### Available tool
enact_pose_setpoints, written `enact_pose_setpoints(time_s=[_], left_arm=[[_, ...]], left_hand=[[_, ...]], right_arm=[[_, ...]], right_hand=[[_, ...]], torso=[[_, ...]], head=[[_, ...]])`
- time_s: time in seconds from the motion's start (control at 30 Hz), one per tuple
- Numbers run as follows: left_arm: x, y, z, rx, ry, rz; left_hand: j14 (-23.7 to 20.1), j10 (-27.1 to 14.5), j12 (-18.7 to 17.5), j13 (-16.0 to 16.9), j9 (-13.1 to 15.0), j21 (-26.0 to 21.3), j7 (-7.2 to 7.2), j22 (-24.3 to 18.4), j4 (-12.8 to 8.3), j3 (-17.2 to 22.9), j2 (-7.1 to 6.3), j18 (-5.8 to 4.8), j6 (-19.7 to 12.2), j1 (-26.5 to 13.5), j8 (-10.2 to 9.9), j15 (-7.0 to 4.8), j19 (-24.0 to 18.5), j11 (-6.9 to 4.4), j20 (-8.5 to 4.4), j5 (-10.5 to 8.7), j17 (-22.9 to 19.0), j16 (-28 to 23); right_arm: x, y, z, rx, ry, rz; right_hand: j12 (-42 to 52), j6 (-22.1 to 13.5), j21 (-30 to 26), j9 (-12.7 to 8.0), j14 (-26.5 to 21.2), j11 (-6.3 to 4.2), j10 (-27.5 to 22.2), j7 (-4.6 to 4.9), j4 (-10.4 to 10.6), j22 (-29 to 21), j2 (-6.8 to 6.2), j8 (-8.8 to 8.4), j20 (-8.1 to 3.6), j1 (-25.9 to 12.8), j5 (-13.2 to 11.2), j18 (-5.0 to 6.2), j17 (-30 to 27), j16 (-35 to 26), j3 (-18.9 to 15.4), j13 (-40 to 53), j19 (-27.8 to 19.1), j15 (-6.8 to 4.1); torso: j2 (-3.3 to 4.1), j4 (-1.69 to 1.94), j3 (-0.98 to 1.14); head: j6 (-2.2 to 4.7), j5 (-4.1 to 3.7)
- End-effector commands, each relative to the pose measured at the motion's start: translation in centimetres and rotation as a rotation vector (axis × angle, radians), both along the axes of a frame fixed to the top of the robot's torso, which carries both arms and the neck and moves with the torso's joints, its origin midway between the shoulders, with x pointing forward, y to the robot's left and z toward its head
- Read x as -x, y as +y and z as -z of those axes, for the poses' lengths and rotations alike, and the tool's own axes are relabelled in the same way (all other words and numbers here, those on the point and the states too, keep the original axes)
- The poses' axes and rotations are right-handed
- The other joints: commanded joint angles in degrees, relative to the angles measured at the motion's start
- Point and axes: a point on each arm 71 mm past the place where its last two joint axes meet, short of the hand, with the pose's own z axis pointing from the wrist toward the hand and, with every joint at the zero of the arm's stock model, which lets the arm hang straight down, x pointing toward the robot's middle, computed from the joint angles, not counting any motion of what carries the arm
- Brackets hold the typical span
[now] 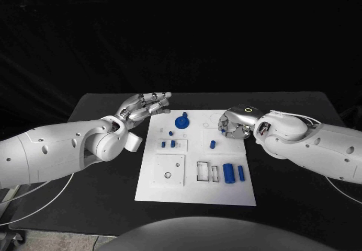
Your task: Assemble the parts on the task board
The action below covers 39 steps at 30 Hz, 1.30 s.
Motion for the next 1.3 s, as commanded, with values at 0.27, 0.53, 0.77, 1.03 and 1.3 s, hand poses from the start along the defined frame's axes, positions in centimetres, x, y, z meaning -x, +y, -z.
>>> enact_pose_setpoints(time_s=[0.27,0.53,0.77,1.03,1.3], left_arm=[[0.0,-0.2,0.0,0.003,0.007,0.026],[0.0,-0.4,0.0,0.004,0.007,0.029],[0.1,-0.4,0.0,0.004,0.009,0.029],[0.1,-0.4,0.1,0.003,0.012,0.031],[0.1,-0.8,0.1,0.004,0.012,0.036]], left_hand=[[0.36,0.23,0.47,0.09,0.26,0.2,0.93,-0.31,-0.09,0.24,0.01,-1.17,1.98,0.7,0.65,0.02,0.47,-0.64,0.06,0.3,-0.11,0.48],[0.3,0.23,0.47,0.09,0.25,0.2,0.97,-0.33,-0.08,0.23,0.01,-1.17,1.86,0.72,0.65,0.01,0.48,-0.63,0.06,0.3,-0.13,0.45],[0.13,0.27,0.51,0.09,0.26,0.19,1.05,-0.38,-0.07,0.22,0.01,-1.19,2.06,0.75,0.69,-0.04,0.48,-0.55,0.06,0.3,-0.17,0.4],[0.03,0.42,0.65,0.11,0.33,0.16,1.33,-0.49,-0.04,0.25,0.12,-1.22,2.71,0.79,0.86,-0.12,0.48,-0.42,0.06,0.31,-0.21,0.41],[0.05,0.7,0.88,0.15,0.37,0.14,1.53,-0.59,-0.04,0.33,0.3,-1.25,3.22,0.9,1.01,-0.13,0.48,-0.2,0.05,0.35,-0.22,0.5]], right_arm=[[0.2,0.7,-3.5,-0.054,-0.036,-0.011],[1.6,1.9,-5.3,-0.112,0.003,-0.038],[4.1,4.4,-6.0,-0.155,0.078,-0.104],[6.1,7.2,-6.2,-0.175,0.128,-0.175],[6.3,9.5,-4.6,-0.161,0.176,-0.203]], right_hand=[[0.17,-0.68,-0.83,6.51,-0.46,0.13,0.85,0.52,-0.53,4.57,0.59,0.63,-0.12,0.51,0.49,0.83,-0.83,-1.15,0.27,-0.13,-0.26,0.01],[0.12,-1.11,-1.27,7.07,-0.61,0.43,1.31,0.94,-0.68,4.5,0.67,0.76,0.33,0.57,0.6,0.72,-1.18,-1.54,0.45,-0.28,-0.47,0.87],[-0.48,-1.92,-1.95,7.13,-0.69,0.88,1.23,1.39,-0.75,4.37,0.83,0.21,0.71,0.58,0.74,0.79,-1.47,-1.81,0.78,-0.77,-0.7,1.32],[-1.2,-2.77,-2.01,6.29,-0.68,1.13,1.4,1.74,-0.72,4.36,0.98,-1.24,1.02,0.54,0.84,0.9,-1.66,-1.93,1.5,-1.44,-0.75,1.53],[-1.62,-2.97,-2.19,5.09,-0.72,1.19,1.89,1.93,-0.74,4.32,0.93,-2.62,1.14,0.49,1.03,1.02,-1.99,-2.21,2.2,-1.91,-0.8,1.56]], torso=[[-0.03,0.04,0.0],[-0.03,0.02,-0.02],[-0.05,0.04,-0.02],[-0.11,0.05,-0.06],[-0.14,0.04,-0.14]], head=[[0.01,0.12],[0.01,0.29],[0.01,1.21],[0.01,2.07],[0.01,1.89]])
